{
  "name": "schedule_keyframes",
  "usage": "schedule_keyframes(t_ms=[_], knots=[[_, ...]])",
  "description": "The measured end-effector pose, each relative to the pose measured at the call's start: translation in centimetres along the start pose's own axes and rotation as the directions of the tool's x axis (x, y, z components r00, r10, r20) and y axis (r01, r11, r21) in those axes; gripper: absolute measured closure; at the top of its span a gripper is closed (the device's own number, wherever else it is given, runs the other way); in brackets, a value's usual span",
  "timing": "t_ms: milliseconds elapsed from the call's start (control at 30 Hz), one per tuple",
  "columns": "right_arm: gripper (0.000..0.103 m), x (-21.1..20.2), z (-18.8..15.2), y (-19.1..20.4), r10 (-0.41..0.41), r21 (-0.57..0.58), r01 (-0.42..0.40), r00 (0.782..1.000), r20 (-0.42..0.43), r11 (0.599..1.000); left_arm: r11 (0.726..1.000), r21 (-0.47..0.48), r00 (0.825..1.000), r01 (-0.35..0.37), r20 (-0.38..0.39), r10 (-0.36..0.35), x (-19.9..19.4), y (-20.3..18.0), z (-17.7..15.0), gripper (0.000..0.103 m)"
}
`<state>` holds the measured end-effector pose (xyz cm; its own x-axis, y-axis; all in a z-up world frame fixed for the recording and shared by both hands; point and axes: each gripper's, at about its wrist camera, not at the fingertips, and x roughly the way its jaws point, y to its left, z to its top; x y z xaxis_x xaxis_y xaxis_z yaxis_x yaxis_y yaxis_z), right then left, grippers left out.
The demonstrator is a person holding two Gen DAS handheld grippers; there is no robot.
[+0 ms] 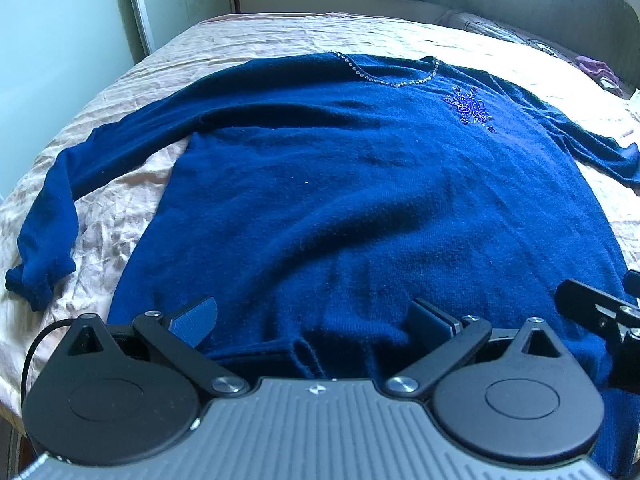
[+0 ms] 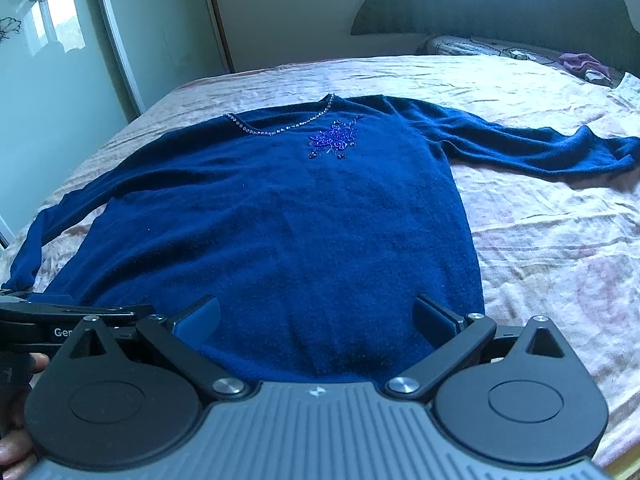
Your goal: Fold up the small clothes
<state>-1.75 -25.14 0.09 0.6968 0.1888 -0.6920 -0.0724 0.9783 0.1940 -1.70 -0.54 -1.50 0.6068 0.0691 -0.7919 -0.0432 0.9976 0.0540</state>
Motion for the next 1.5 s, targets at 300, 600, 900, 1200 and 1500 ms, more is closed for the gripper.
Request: schedule_keyframes(t_ms=[300, 600, 900, 1200, 1500], knots=[[0.0, -0.1, 0.1, 0.1, 0.004, -0.035, -0.003, 0.999, 0.043, 0.999, 1.0, 0.004, 1.0, -0.004, -0.003, 0.004, 0.2, -0.1, 0.3, 0.001], [0.0, 0.5, 1.0, -0.5, 0.097, -0.016, -0.096, 0.995, 0.033, 0.995, 1.0, 0.023, 1.0, -0.009, 0.001, 0.009, 0.6, -0.6, 1.6, 0.001], [0.0, 0.5, 2.3, -1.5, 0.115, -0.041, -0.112, 0.99, 0.079, 0.993, 0.999, 0.053, 1.0, -0.009, 0.004, 0.009, 1.5, -1.6, 3.4, 0.001], [0.0, 2.0, 3.1, -4.5, 0.131, 0.047, -0.133, 0.99, 0.051, 0.99, 0.996, 0.083, 1.0, -0.009, 0.006, 0.008, 2.6, -3.0, 5.1, 0.001], [0.0, 2.5, 4.6, -7.5, 0.132, 0.081, -0.141, 0.985, 0.114, 0.987, 0.995, 0.103, 1.0, 0.011, 0.003, -0.012, 4.3, -4.7, 7.1, 0.001]])
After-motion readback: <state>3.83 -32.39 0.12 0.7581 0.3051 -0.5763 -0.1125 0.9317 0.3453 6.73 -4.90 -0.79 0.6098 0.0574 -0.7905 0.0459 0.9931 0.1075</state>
